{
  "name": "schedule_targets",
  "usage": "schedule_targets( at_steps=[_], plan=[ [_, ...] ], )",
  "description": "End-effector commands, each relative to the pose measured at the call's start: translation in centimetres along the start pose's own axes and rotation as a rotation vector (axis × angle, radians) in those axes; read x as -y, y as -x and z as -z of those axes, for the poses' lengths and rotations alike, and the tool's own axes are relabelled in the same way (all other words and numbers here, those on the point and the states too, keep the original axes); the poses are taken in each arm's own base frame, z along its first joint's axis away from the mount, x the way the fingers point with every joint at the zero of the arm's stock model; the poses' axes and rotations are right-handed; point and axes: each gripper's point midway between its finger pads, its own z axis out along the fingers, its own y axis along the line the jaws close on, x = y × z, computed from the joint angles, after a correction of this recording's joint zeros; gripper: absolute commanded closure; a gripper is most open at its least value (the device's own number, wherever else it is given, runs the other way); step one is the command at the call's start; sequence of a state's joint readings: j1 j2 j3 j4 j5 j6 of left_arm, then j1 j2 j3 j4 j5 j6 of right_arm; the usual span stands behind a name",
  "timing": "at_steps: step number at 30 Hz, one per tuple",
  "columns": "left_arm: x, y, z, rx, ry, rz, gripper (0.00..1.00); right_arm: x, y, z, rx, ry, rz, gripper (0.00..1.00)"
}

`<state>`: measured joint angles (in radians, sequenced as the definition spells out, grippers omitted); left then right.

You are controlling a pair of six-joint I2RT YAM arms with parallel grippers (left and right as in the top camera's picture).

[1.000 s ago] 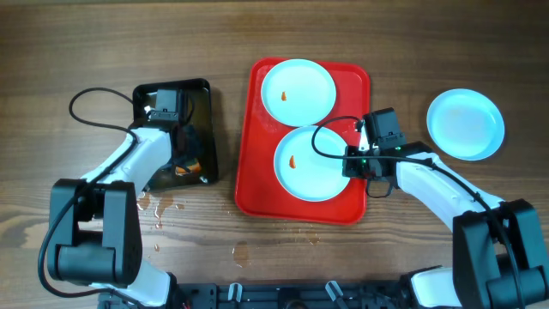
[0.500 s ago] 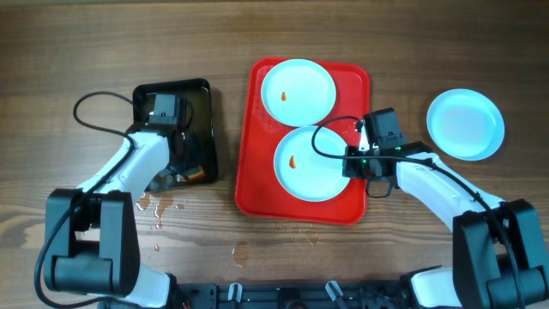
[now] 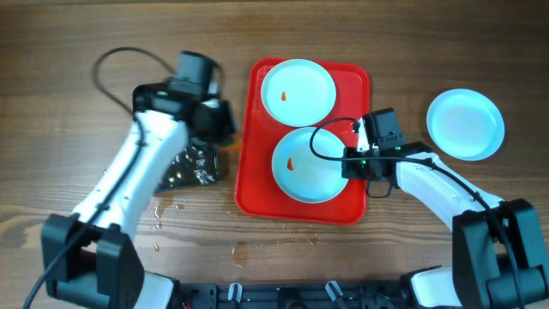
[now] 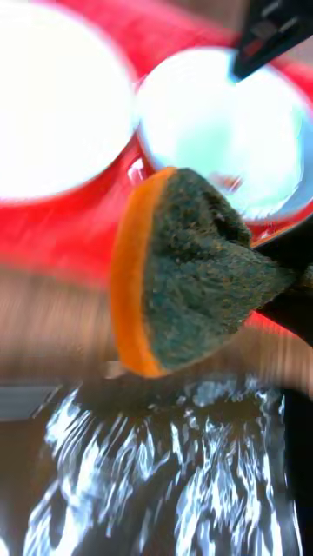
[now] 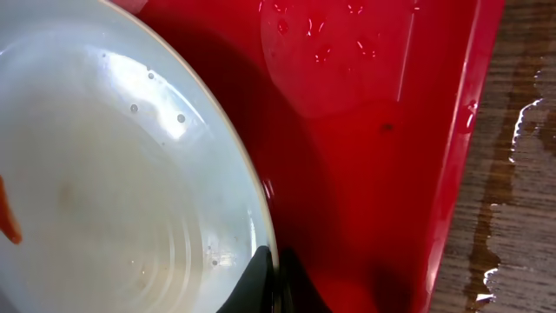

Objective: Clean dirty plates on tray and stack at the side
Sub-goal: 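Pick up the sponge with the left gripper and move to plate, then scrub the plate and return the sponge to the black tray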

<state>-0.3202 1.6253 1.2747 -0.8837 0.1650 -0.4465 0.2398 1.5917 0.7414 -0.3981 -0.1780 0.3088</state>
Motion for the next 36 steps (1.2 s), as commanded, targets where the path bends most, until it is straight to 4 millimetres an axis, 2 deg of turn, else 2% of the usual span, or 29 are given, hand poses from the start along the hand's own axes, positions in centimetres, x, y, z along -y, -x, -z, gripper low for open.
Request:
schedule_targets(
  at_steps=[1,2,3,5,8,10,11,14,16,18,20,22,25,28,34,36],
  plan=[
    [5.1,-2.4,-1.6,-0.051,-0.081,-0.023,0.96,1.2,-0.8,-1.3,-0.036,-0.057,0.006,0.96],
    [6.0,-3.0,-2.2,-0.06,-0.086,-0.031,0.96,1.3,-0.9,-1.4,-0.041,-0.059,-0.002,0.96],
    [7.5,-4.0,-3.7,-0.076,-0.09,-0.037,0.96,1.3,-1.0,-1.5,-0.044,-0.059,-0.023,0.96],
    [9.0,-4.9,-5.4,-0.092,-0.098,-0.039,0.96,1.3,-0.9,-1.5,-0.042,-0.06,-0.04,0.96],
    [11.3,-7.8,-10.5,-0.166,-0.096,-0.02,0.96,1.3,-1.0,-1.5,-0.043,-0.06,-0.04,0.96],
    [12.4,-9.2,-12.5,-0.202,-0.12,-0.049,0.96,1.3,-1.0,-1.5,-0.043,-0.06,-0.04,0.96],
    [12.5,-10.0,-13.6,-0.216,-0.11,-0.062,0.96,1.3,-1.0,-1.5,-0.043,-0.06,-0.04,0.96],
    [10.0,-10.6,-15.4,-0.231,-0.001,-0.026,0.96,1.3,-1.1,-1.5,-0.047,-0.058,-0.043,0.96],
    [7.8,-9.9,-15.4,-0.206,0.09,-0.013,0.96,1.3,-1.2,-1.4,-0.052,-0.059,-0.044,0.96],
    [4.5,-8.8,-15.0,-0.153,0.234,-0.021,0.96,1.3,-1.3,-1.4,-0.058,-0.057,-0.045,0.95],
    [1.3,-7.7,-14.2,-0.116,0.375,-0.099,0.96,1.1,-1.4,-1.4,-0.062,-0.049,-0.057,0.96],
    [-0.4,-6.6,-13.5,-0.065,0.478,-0.167,0.96,1.1,-1.4,-1.4,-0.062,-0.047,-0.079,0.96],
    [-1.5,-5.4,-12.6,-0.014,0.56,-0.219,0.96,1.0,-1.4,-1.4,-0.063,-0.045,-0.097,0.96],
    [-2.2,-4.1,-10.9,0.024,0.652,-0.243,0.96,1.1,-1.5,-1.4,-0.066,-0.047,-0.097,0.96],
    [0.1,-1.8,-6.8,0.05,0.649,-0.176,0.96,1.3,-2.0,-1.4,-0.083,-0.057,-0.102,0.96],
    [-0.1,-1.4,-5.6,0.053,0.65,-0.162,0.96,1.3,-2.0,-1.4,-0.084,-0.057,-0.101,0.96]
  ],
)
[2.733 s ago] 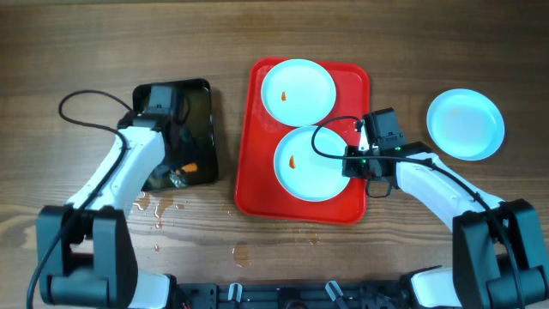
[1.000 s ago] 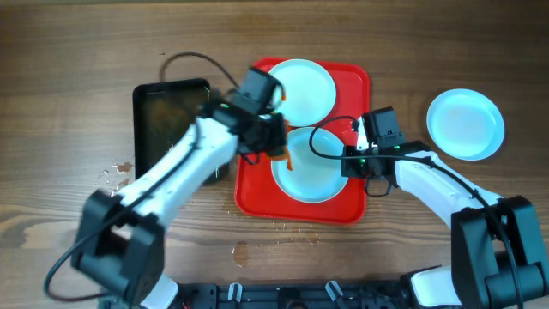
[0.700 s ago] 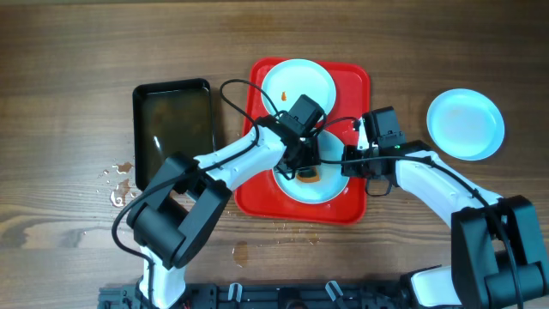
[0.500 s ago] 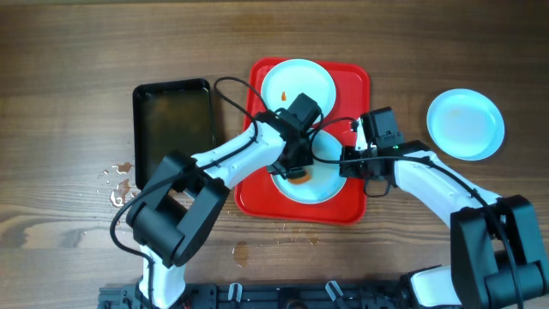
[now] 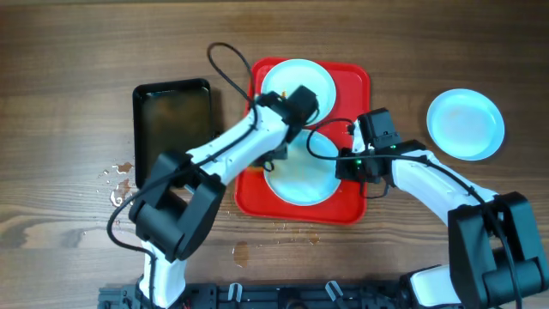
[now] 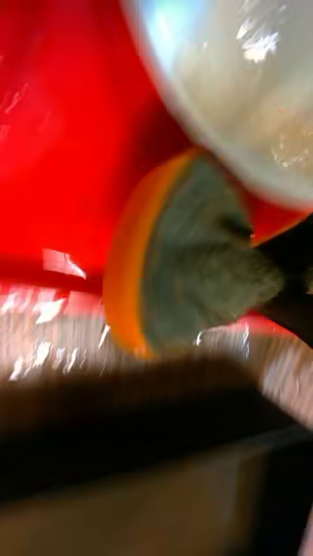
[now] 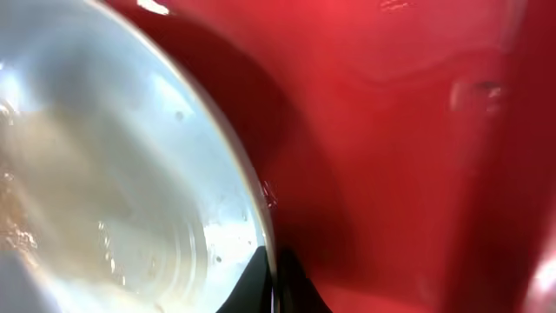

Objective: Clean dirty plates on tray and stack at the side
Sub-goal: 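Scrub the plate and return the sponge to the black tray, then lift the scrubbed plate with the right gripper and carry it right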

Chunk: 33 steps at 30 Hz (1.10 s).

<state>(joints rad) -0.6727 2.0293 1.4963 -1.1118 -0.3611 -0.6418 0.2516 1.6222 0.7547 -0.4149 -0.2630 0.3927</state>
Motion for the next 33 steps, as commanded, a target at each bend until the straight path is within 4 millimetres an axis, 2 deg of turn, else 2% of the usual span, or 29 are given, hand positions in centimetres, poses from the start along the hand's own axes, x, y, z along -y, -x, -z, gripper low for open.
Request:
schedule_targets(
  at_steps=[1,4,5,6,7,8,10,11,12,13,15,17,18,20,22,23,27,29,31,33],
  plan=[
    [-3.5,2.3,1.3,0.059,0.068,0.083,0.96,2.9,-0.7,-0.7,-0.015,-0.127,-0.024,0.96],
    [-7.4,2.8,1.9,0.025,0.085,0.161,0.96,2.7,-0.8,-0.8,-0.022,-0.115,0.026,0.94],
    [-8.8,3.1,2.0,0.011,0.079,0.201,0.96,2.5,-0.8,-0.8,-0.026,-0.101,0.049,0.89],
    [-10.3,3.3,2.0,-0.007,0.062,0.252,0.96,2.0,-0.9,-0.8,-0.033,-0.076,0.084,0.76],
    [-12.2,3.6,1.6,-0.041,0.034,0.323,0.96,1.5,-1.0,-0.9,-0.039,-0.044,0.122,0.69],
    [-13.2,3.8,1.2,-0.065,0.02,0.367,0.96,1.1,-1.1,-0.9,-0.043,-0.023,0.144,0.69],
    [-15.0,3.9,-0.5,-0.128,-0.044,0.454,0.96,1.0,-1.1,-0.9,-0.045,-0.017,0.158,0.73],
    [-15.2,3.9,-1.6,-0.158,-0.107,0.466,0.96,1.0,-1.0,-0.9,-0.04,-0.016,0.16,0.79],
    [-15.3,3.7,-2.8,-0.183,-0.168,0.478,0.96,0.9,-0.8,-0.9,-0.034,-0.014,0.161,0.91],
    [-15.1,3.3,-4.0,-0.208,-0.236,0.489,0.96,1.0,-0.8,-0.9,-0.03,-0.017,0.161,0.96],
    [-14.8,2.7,-5.2,-0.238,-0.327,0.474,0.96,0.8,-0.4,-0.3,-0.022,-0.026,0.133,0.96],
    [-14.9,2.5,-5.2,-0.25,-0.363,0.449,0.71,0.7,1.3,2.0,0.03,-0.086,0.146,0.96],
    [-15.0,2.5,-5.0,-0.246,-0.38,0.437,0.47,0.4,2.4,3.7,0.073,-0.131,0.176,0.96],
    [-14.9,2.6,-3.9,-0.234,-0.408,0.441,0.37,-1.2,4.2,7.7,0.203,-0.211,0.259,0.95],
    [-14.9,2.9,-2.7,-0.208,-0.436,0.445,0.23,-2.2,4.7,9.9,0.299,-0.271,0.311,0.95],
    [-15.3,3.1,-1.6,-0.178,-0.446,0.448,0.01,-2.6,4.8,11.1,0.353,-0.322,0.333,0.95],
    [-16.2,3.5,1.2,-0.1,-0.465,0.456,0.0,-3.7,4.8,16.0,0.571,-0.562,0.436,0.96],
    [-16.3,3.5,1.5,-0.093,-0.467,0.456,0.0,-4.5,4.8,18.4,0.697,-0.718,0.493,0.96],
    [-16.3,3.5,1.5,-0.093,-0.467,0.456,0.0,-5.2,4.7,19.9,0.771,-0.805,0.524,0.96],
    [-16.3,3.5,1.5,-0.093,-0.467,0.456,0.0,-6.2,4.4,20.3,0.791,-0.838,0.593,0.96]
  ],
)
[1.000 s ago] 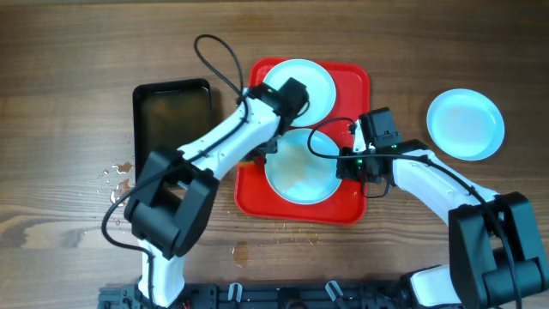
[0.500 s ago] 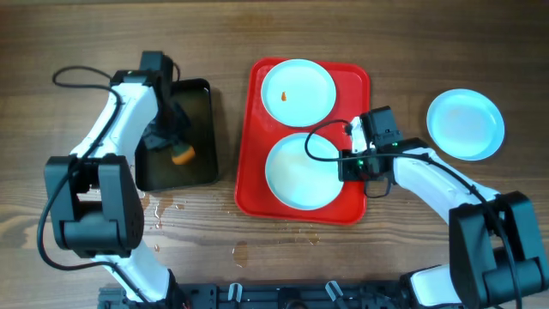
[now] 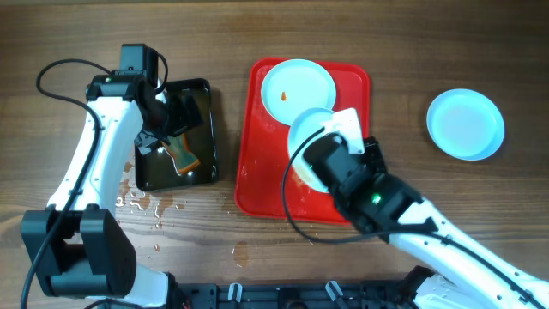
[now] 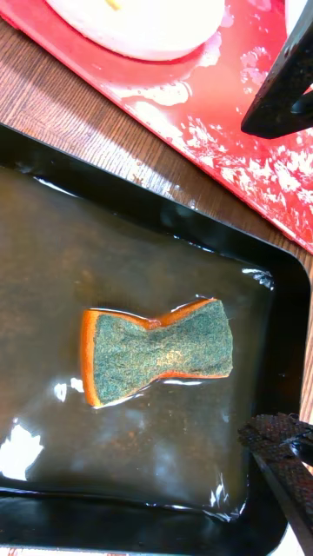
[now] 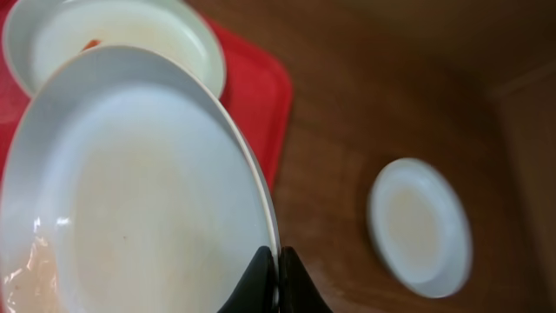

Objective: Clean dirty plates on tray and stack at the side
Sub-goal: 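Lift the scrubbed plate with the right gripper and carry it right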

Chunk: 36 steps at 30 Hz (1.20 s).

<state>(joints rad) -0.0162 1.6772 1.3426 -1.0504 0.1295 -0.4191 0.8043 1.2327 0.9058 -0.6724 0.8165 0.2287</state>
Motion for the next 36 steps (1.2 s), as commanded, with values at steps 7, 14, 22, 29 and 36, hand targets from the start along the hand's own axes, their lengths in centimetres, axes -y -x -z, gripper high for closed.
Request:
schedule_targets(
  at_steps=[7,14,22,29,36],
  plan=[
    [0.0,0.0,0.2,0.0,-0.015,-0.014,0.0,2.2,3.2,3.6,0.172,-0.25,0.188,0.96],
    [0.0,0.0,0.2,0.0,-0.015,-0.014,0.0,1.4,3.9,4.3,0.21,-0.235,0.19,0.96],
    [0.0,0.0,0.2,0.0,-0.015,-0.014,0.0,1.4,4.2,4.3,0.214,-0.242,0.228,0.96],
    [0.0,0.0,0.2,0.0,-0.015,-0.014,0.0,0.9,5.2,4.7,0.236,-0.247,0.341,0.96],
    [0.0,0.0,0.2,0.0,-0.015,-0.014,0.0,0.5,5.5,4.8,0.253,-0.24,0.331,0.96]
  ],
)
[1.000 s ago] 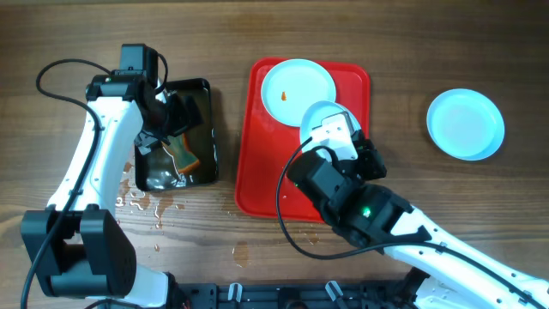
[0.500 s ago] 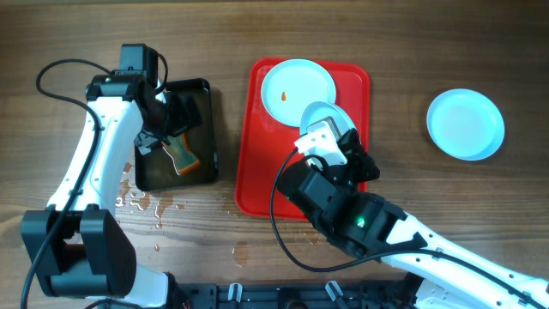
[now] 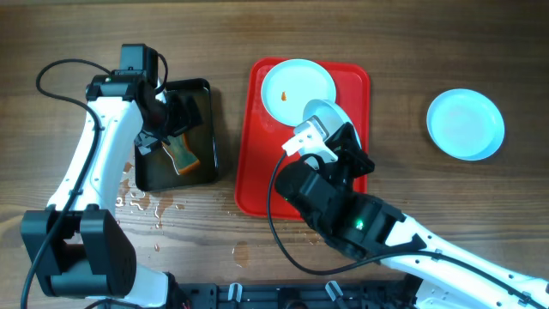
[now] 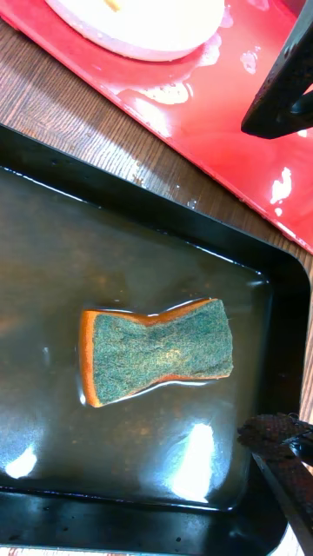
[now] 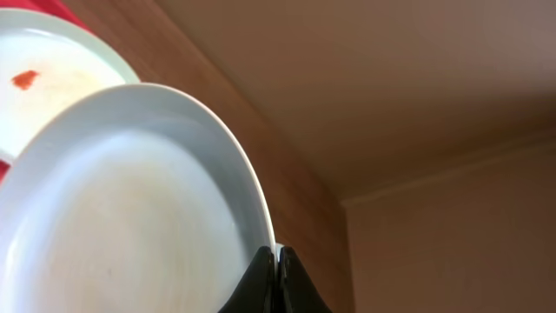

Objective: Clean dirty plates on tray and stack at the side
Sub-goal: 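Lift the scrubbed plate with the right gripper and carry it right, then stack the plate onto the set-aside plate and release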

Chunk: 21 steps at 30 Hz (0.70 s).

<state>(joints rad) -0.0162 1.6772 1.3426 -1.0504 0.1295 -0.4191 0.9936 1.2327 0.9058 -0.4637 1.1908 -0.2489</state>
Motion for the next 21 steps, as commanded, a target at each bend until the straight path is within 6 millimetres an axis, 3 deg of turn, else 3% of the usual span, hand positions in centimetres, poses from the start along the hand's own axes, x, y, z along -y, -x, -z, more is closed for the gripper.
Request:
schedule_targets(
  at_steps=[1,4,7,14,16,19,20,21],
  plan=[
    [0.0,0.0,0.2,0.0,-0.015,-0.014,0.0,-0.9,0.4,0.3,0.021,0.063,-0.043,0.96],
    [0.0,0.0,0.2,0.0,-0.015,-0.014,0.0,-1.3,-0.7,-0.4,-0.028,0.107,-0.306,0.96],
    [0.0,0.0,0.2,0.0,-0.015,-0.014,0.0,-2.4,-2.6,-1.7,-0.143,0.276,-0.585,0.96],
    [0.0,0.0,0.2,0.0,-0.015,-0.014,0.0,2.9,-10.8,-8.0,-0.408,0.381,-1.042,0.96],
    [0.0,0.0,0.2,0.0,-0.015,-0.014,0.0,5.3,-14.2,-9.7,-0.464,0.366,-1.231,0.96],
    [0.0,0.0,0.2,0.0,-0.015,-0.014,0.0,9.2,-20.8,-11.4,-0.564,0.169,-1.456,0.96],
    [0.0,0.0,0.2,0.0,-0.015,-0.014,0.0,10.4,-24.0,-11.9,-0.615,0.078,-1.523,0.96],
    [0.0,0.0,0.2,0.0,-0.015,-0.014,0.0,10.9,-25.7,-12.2,-0.641,0.036,-1.547,0.96]
  ],
)
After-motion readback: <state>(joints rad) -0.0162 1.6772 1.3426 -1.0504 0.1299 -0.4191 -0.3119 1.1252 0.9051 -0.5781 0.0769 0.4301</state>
